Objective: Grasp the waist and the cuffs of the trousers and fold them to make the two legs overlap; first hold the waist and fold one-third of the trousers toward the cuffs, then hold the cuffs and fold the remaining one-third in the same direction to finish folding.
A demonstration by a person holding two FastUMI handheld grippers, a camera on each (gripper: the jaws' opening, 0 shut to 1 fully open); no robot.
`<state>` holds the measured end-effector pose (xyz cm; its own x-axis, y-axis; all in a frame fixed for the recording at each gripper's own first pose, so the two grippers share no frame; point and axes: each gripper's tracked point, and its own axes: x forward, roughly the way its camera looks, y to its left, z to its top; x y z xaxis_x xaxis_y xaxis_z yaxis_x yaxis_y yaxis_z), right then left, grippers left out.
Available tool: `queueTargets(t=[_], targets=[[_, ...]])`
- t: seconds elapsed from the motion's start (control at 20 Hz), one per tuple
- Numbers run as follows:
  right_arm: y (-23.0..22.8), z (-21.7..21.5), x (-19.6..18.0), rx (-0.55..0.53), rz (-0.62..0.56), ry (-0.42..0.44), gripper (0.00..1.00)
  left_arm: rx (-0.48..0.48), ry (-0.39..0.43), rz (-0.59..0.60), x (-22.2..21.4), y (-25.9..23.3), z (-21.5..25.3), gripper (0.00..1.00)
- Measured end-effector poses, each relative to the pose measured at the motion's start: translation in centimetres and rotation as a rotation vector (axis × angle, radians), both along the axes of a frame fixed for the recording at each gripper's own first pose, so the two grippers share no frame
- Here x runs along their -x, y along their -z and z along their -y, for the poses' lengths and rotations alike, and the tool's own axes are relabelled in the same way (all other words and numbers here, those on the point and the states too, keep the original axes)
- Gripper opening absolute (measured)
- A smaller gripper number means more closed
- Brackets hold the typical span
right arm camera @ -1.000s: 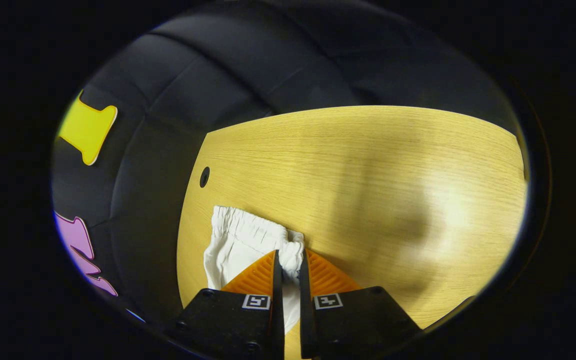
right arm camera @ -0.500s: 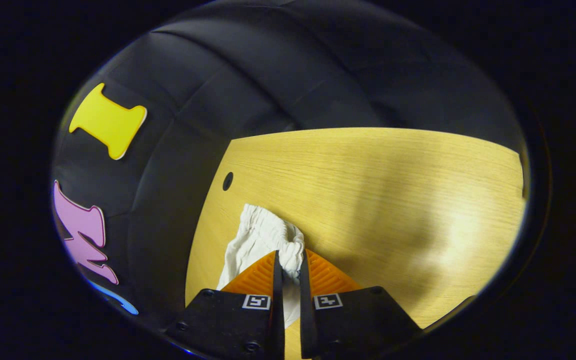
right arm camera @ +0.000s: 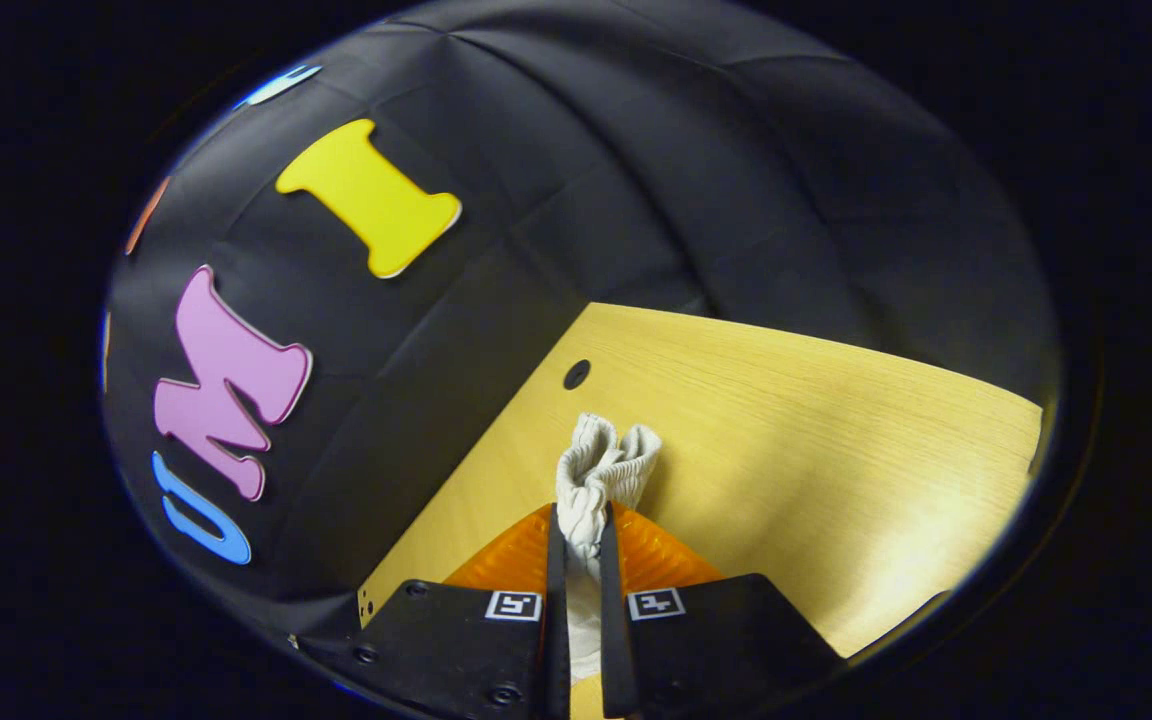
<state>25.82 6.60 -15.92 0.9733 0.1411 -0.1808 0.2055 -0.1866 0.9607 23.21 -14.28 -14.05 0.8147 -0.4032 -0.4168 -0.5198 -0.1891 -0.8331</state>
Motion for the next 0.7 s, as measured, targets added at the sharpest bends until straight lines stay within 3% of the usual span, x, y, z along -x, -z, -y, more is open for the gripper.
queueTargets(t=[0.15,0.4,0.7], targets=[[-5.0,-1.4,-0.1,0.059,0.106,-0.023,0.17,-0.006,0.009,0.010,1.1,0.0,0.2,0.07],[-13.6,-5.7,-0.2,0.255,0.284,-0.114,0.17,-0.034,0.030,0.026,1.9,0.1,0.8,0.07],[-20.9,-10.4,-0.2,0.308,0.400,-0.158,0.17,-0.023,0.034,0.037,2.2,0.1,1.1,0.06]])
